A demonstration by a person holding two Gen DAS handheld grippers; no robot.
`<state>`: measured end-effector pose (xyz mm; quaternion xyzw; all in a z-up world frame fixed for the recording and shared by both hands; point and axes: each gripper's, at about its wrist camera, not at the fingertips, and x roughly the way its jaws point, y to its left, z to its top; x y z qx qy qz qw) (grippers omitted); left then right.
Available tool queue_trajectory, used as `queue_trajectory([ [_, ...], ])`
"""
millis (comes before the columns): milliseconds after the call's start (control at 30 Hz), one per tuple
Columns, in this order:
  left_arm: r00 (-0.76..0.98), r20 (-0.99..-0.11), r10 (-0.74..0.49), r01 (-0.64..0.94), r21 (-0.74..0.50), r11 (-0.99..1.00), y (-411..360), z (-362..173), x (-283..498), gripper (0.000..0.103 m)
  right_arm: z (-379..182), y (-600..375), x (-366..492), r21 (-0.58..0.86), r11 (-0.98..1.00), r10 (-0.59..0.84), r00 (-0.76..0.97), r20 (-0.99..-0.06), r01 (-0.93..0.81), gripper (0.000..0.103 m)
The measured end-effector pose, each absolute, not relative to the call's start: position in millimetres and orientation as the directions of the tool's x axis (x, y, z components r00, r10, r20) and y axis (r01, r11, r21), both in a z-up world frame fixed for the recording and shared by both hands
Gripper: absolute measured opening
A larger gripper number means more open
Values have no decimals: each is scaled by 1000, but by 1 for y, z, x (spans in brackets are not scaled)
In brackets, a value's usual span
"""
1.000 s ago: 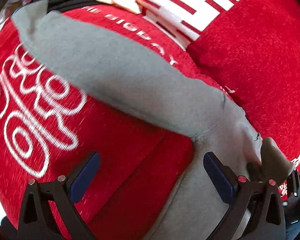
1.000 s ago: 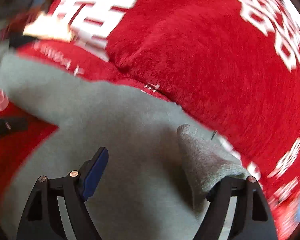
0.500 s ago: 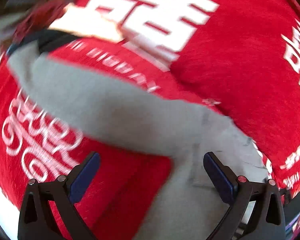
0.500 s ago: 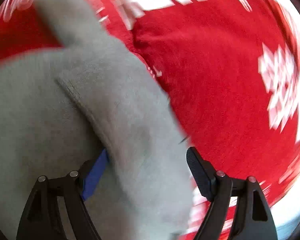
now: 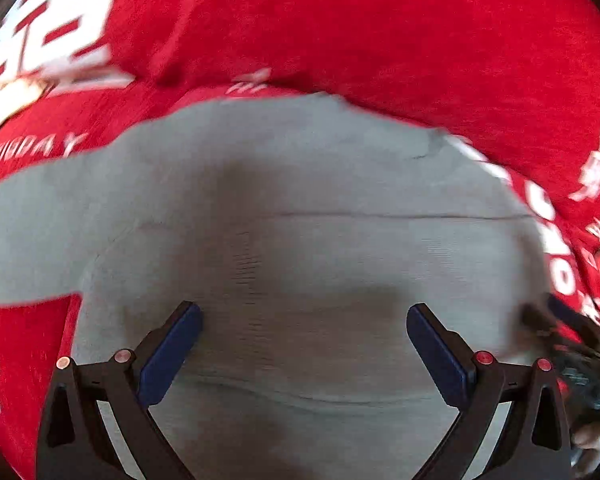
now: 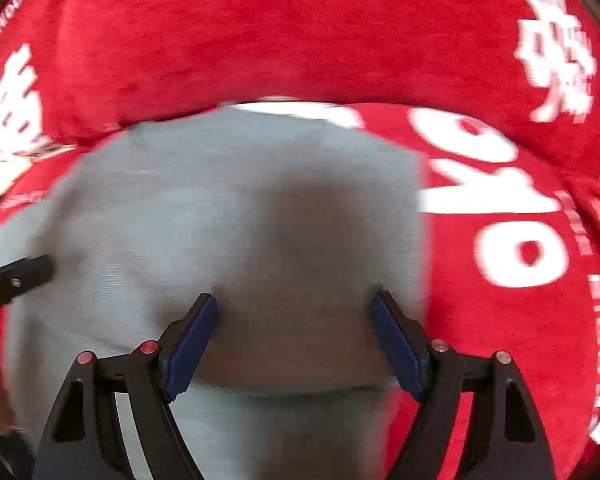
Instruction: Fold small clothes
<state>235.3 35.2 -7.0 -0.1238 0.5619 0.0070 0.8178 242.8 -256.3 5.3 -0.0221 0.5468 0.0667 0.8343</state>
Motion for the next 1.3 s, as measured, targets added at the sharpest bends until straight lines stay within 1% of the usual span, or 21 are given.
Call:
queue_trajectory([
  [167, 388, -920, -57, -129, -115, 985, 44, -3, 225, 103, 8, -284, 231, 41, 992, 87, 411, -908, -119, 83],
  [233, 433, -898, -74, -133, -145, 981, 46, 10, 218, 103, 26, -285, 223, -23, 995, 25, 471, -882, -97, 83],
  [300, 454, -885, -103, -126, -178, 976, 42, 15, 212, 103, 47, -266, 211, -9, 988, 76, 537, -840, -153, 83],
  [367, 442, -888, -129, -96, -190, 977, 29, 10, 207, 103, 50, -243, 202, 10, 974, 131, 528, -839, -226, 83],
  [433, 409, -906, -108, -58, -144, 988, 14, -2, 202, 103, 42, -209, 192, 3, 941, 175, 481, -859, -338, 83],
  [467, 403, -912, -72, -52, -102, 993, 10, -9, 199, 103, 36, -200, 188, -19, 931, 166, 470, -867, -364, 83],
  [500, 412, -909, -63, -48, -91, 995, 10, -12, 196, 103, 23, -187, 183, -82, 917, 118, 462, -879, -389, 83],
  [533, 432, -899, -72, -44, -101, 994, 12, -12, 193, 103, 17, -185, 181, -108, 915, 91, 459, -884, -389, 83],
  [567, 440, -895, -74, -45, -104, 994, 16, -12, 190, 103, 12, -188, 179, -86, 922, 103, 453, -885, -378, 84],
  [600, 448, -891, -72, -44, -102, 994, 20, -14, 188, 103, 12, -204, 179, 11, 940, 169, 439, -882, -341, 84],
  [633, 466, -882, -71, -34, -98, 995, 24, -15, 185, 103, 11, -217, 180, 61, 949, 195, 425, -884, -308, 84],
  [767, 518, -852, -68, -12, -87, 996, 26, -19, 177, 103, 23, -245, 177, 147, 947, 259, 403, -878, -287, 84],
  [833, 528, -847, -63, -25, -89, 996, 26, -19, 179, 103, 37, -251, 183, 137, 961, 233, 431, -872, -241, 86],
  [900, 535, -844, -51, -26, -77, 997, 25, -19, 179, 103, 59, -249, 190, 128, 967, 225, 496, -839, -221, 86],
  [1000, 538, -841, -54, -25, -80, 996, 24, -19, 177, 103, 61, -225, 219, 93, 976, 182, 507, -843, -196, 86],
  [1067, 539, -840, -55, -23, -81, 996, 25, -19, 176, 103, 51, -202, 236, 77, 973, 174, 466, -868, -219, 86],
  [1133, 541, -840, -54, -24, -79, 997, 25, -19, 175, 103, 28, -180, 255, 65, 961, 168, 380, -910, -269, 86],
  [1167, 541, -839, -54, -24, -80, 997, 25, -19, 175, 103, 13, -173, 263, 29, 959, 131, 351, -927, -281, 86],
  [1233, 544, -838, -53, -24, -79, 997, 25, -19, 174, 103, -3, -182, 272, -39, 967, 53, 348, -936, -253, 86],
  [1267, 544, -837, -53, -25, -79, 997, 25, -19, 174, 103, -5, -200, 278, 2, 977, 81, 364, -928, -214, 86],
  [1300, 543, -838, -52, -26, -79, 997, 25, -19, 174, 103, -5, -217, 282, 12, 988, 71, 374, -925, -157, 86],
])
